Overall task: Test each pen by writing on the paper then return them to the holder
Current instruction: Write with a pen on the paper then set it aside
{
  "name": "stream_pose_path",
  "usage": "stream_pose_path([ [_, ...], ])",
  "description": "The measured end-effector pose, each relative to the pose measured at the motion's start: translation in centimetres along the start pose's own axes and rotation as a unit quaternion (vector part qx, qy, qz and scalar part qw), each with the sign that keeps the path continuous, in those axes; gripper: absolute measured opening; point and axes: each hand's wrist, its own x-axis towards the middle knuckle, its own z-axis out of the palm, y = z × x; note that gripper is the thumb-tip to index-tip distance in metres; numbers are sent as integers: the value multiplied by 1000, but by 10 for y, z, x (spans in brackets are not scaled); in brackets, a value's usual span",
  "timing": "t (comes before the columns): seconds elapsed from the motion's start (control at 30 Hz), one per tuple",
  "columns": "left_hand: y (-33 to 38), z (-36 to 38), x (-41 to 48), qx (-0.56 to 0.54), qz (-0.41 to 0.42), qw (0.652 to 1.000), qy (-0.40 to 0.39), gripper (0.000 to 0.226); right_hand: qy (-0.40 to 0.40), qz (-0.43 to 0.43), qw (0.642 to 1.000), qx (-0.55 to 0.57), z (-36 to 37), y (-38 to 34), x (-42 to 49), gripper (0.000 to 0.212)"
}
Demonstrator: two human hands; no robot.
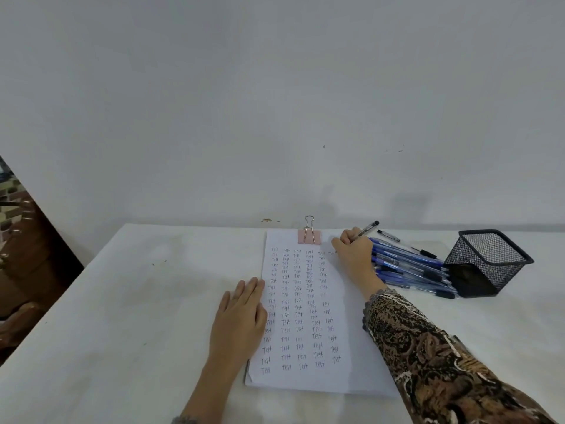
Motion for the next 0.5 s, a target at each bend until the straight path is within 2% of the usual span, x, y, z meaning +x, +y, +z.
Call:
stream_pose_path([
  [0.3, 1, 0, 0, 17, -1, 1000, 2, 90, -1, -27, 1000, 2, 0, -1, -4, 48],
  [0.43, 1, -1, 0, 7, -1, 1000, 5, 89, -4, 55, 986, 159, -7, -1, -2, 46],
  [0.5, 1, -1, 0, 2, -1, 1000, 6, 80, 2, 102, 973, 208, -12, -8, -3, 43],
])
